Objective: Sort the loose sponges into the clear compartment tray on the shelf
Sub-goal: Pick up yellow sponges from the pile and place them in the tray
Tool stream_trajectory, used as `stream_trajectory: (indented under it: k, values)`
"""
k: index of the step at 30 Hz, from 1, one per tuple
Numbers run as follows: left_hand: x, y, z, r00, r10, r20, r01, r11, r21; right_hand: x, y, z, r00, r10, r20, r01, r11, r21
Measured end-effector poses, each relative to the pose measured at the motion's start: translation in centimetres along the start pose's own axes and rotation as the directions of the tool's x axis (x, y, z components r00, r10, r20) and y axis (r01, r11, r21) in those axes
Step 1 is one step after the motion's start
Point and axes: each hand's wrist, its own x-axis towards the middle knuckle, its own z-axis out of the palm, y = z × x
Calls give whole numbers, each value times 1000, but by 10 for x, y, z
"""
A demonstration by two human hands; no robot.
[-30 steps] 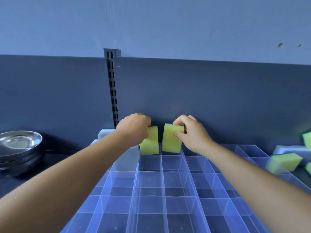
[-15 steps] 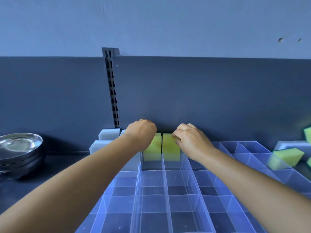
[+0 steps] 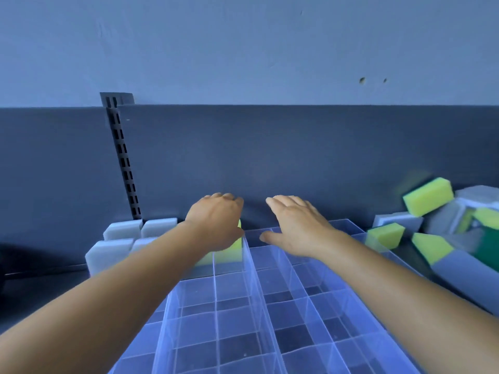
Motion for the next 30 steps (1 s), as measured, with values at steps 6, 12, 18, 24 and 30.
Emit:
stream_trajectory:
  k: [6,12,18,24,30]
  values:
    - [20,73,-9,994,103,-23,-104,994,-44,-41,71,-16,996,92,11,-91,996,-13]
    - [48,156,-14,991,129,-19,-130,987,-96,-76,151,-25,987,157,45,-156,987,-22]
    - [78,228,-10,988,157,-11,-157,984,-84,-93,227,-34,983,174,53,-173,985,-17]
    - [106,277,3,983,174,50,-168,981,-99,-94,290,-37,977,208,42,-207,978,-39]
    - [136,294,25,984,140,106,-133,989,-66,-81,328,-30,961,276,-3,-276,961,-8]
